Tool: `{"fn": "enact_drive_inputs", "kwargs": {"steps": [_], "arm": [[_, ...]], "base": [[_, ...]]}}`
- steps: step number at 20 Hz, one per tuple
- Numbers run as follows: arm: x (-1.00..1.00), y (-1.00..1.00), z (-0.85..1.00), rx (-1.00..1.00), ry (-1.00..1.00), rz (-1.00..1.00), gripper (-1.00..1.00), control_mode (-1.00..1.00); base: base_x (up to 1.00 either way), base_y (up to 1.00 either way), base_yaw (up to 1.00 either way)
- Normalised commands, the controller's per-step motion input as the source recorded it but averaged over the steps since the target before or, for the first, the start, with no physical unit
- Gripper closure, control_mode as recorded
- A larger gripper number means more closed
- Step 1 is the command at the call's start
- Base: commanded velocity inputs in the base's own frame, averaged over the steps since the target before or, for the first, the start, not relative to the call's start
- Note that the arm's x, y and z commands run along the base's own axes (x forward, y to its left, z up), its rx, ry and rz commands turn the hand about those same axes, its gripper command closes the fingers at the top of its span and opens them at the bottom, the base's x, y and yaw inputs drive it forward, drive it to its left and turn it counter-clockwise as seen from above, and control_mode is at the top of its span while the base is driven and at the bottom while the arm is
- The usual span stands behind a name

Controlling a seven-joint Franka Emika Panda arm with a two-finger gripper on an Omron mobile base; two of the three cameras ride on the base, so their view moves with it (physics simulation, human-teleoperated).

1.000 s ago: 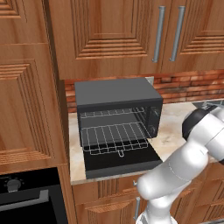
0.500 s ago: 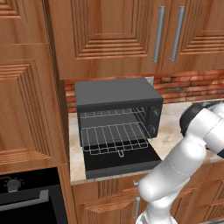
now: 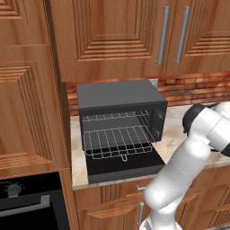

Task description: Pull the toaster oven rack outwards. Pick up the baguette from the plate and place it on the toaster oven rack. Close the toaster oven door fully and set the temperature to the lowest setting.

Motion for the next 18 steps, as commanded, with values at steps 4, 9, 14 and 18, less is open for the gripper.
{"fn": "enact_drive_inputs", "kwargs": {"steps": [4,9,14,18], "arm": [[0.01,0.0,-0.05,0.06,-0.12,0.01,1.0,-1.0],[0.0,0.0,-0.01,0.11,-0.19,0.04,1.0,-1.0],[-0.15,0.0,0.28,0.16,-0.19,0.07,1.0,-1.0],[-0.23,0.15,0.85,0.14,-0.12,0.13,1.0,-1.0]], "base": [[0.0,0.0,0.0],[0.0,0.0,0.0],[0.0,0.0,0.0],[0.0,0.0,0.0]]}}
